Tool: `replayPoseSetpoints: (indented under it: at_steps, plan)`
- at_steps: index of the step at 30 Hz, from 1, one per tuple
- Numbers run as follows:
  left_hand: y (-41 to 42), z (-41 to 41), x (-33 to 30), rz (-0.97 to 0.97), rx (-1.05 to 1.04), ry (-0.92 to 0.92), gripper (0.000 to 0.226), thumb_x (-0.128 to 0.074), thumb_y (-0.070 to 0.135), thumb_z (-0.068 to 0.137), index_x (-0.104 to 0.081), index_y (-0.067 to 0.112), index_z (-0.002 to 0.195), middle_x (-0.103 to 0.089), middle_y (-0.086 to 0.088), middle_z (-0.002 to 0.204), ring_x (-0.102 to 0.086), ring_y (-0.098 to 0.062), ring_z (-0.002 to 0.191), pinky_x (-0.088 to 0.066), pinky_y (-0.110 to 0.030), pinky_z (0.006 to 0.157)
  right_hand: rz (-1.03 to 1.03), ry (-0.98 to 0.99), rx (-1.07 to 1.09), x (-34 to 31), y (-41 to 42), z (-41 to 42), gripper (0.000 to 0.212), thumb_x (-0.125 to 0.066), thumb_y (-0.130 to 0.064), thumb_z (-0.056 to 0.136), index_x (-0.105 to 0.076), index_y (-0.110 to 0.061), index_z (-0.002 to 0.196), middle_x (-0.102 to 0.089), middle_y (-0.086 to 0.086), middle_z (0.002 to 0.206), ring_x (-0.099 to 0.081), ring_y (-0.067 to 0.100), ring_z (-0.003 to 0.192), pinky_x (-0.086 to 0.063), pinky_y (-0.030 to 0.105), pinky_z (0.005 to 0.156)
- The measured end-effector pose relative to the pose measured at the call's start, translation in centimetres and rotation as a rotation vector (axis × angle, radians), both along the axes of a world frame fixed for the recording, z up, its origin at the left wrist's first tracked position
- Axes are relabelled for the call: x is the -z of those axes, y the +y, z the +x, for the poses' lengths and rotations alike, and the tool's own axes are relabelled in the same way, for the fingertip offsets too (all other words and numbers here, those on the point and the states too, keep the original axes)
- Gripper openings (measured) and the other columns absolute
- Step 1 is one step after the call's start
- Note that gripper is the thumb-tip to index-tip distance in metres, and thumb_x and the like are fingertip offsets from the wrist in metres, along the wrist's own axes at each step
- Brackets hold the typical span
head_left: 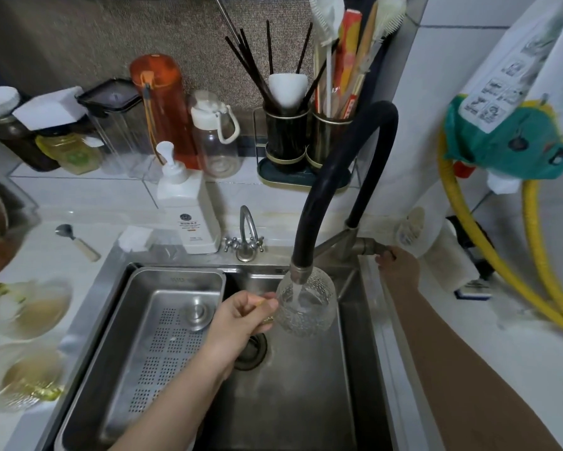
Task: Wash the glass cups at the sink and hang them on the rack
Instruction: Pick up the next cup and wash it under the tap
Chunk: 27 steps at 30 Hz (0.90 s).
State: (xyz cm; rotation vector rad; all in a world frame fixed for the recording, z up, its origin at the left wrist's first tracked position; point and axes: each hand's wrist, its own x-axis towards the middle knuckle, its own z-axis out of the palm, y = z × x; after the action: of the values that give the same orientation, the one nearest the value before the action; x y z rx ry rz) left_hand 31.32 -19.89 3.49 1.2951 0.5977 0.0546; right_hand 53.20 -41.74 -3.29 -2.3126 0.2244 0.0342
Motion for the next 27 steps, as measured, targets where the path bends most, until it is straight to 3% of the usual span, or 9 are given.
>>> replayPoseSetpoints:
  at_steps: [7,10,12,14,17,20,22,25,27]
  plan:
    - [1.0,-0.8,1.0,0.041,0.017,0.036,0.012,-0.067,0.004,0.083,-0.061,0.005,0.073,-0.071,-0.011,0.106,-0.068,-0.001,0.087,-0.056,-0.030,0.082,0.331,0.062,-0.004,-1.3,2.2,-7.3,0.033,-0.053,-0.010,0.093,-0.051,-0.004,0.126,-0.060,0.011,0.118,-0.056,0.028,0.112,-0.042,0.036,0.095]
    - [2.1,-1.2,1.8,0.071,0.018,0.055,0.011,-0.067,0.004,0.084,-0.061,0.002,0.074,-0.070,-0.012,0.107,-0.068,-0.003,0.088,-0.056,-0.023,0.076,0.543,0.109,-0.316,-1.7,3.6,-14.3,0.057,-0.060,0.004,0.086,-0.045,-0.027,0.132,-0.053,-0.007,0.129,-0.052,0.011,0.119,-0.044,0.031,0.100]
    - [2.6,-1.3,2.1,0.080,0.046,0.058,0.012,-0.067,0.004,0.084,-0.060,0.003,0.074,-0.070,-0.013,0.107,-0.067,-0.007,0.090,-0.056,-0.023,0.075,0.623,0.230,-0.559,-2.5,4.9,-17.0,0.073,-0.070,-0.004,0.080,-0.037,-0.037,0.134,-0.048,-0.019,0.135,-0.049,0.000,0.122,-0.043,0.021,0.098]
    - [2.5,-1.2,2.2,0.094,0.105,0.058,0.012,-0.066,0.004,0.085,-0.060,0.003,0.075,-0.069,-0.011,0.106,-0.065,-0.015,0.088,-0.056,-0.024,0.076,0.623,0.218,-0.641,-3.3,5.7,-17.7,0.079,-0.076,-0.003,0.075,-0.035,-0.038,0.132,-0.054,-0.027,0.124,-0.053,-0.008,0.116,-0.046,0.012,0.090]
    - [1.8,-1.3,2.5,0.107,0.210,0.063,0.008,-0.067,0.006,0.085,-0.059,0.006,0.086,-0.064,-0.009,0.101,-0.060,-0.018,0.084,-0.054,-0.028,0.076,0.586,0.141,-0.593,-3.7,5.3,-17.9,0.070,-0.079,-0.002,0.072,-0.044,-0.039,0.119,-0.060,-0.015,0.115,-0.057,-0.008,0.107,-0.048,0.008,0.082]
    - [2.0,-2.4,2.4,0.197,0.377,0.034,0.045,-0.081,0.027,0.072,-0.060,0.022,0.112,-0.066,-0.002,0.111,-0.064,-0.015,0.102,-0.052,-0.034,0.089,0.581,0.090,-0.565,-3.2,5.2,-19.4,0.068,-0.086,-0.024,0.064,-0.050,-0.040,0.119,-0.062,-0.009,0.116,-0.061,0.009,0.110,-0.054,0.025,0.088]
    - [2.8,-2.4,2.0,0.238,0.393,0.006,0.051,-0.081,0.030,0.071,-0.060,0.032,0.118,-0.067,0.002,0.113,-0.063,-0.011,0.108,-0.050,-0.030,0.094,0.524,0.042,-0.560,-3.5,6.3,-19.5,0.076,-0.086,-0.030,0.061,-0.047,-0.035,0.126,-0.060,-0.011,0.119,-0.059,0.009,0.114,-0.051,0.032,0.095]
    - [3.0,-0.8,1.0,0.235,0.344,-0.055,0.045,-0.071,0.011,0.081,-0.057,0.030,0.119,-0.064,0.008,0.111,-0.063,0.006,0.096,-0.049,-0.013,0.086,0.515,-0.003,-0.573,-4.3,7.1,-17.8,0.068,-0.085,-0.012,0.066,-0.052,-0.031,0.123,-0.063,-0.008,0.119,-0.060,0.009,0.112,-0.049,0.027,0.096]
    - [2.2,0.3,0.5,0.271,0.398,-0.088,0.048,-0.069,0.010,0.083,-0.052,0.030,0.123,-0.062,0.008,0.111,-0.061,0.010,0.094,-0.047,-0.008,0.082,0.558,-0.018,-0.513,-4.1,6.6,-17.0,0.068,-0.088,-0.027,0.062,-0.055,-0.028,0.121,-0.065,-0.005,0.117,-0.062,0.012,0.110,-0.052,0.031,0.094]
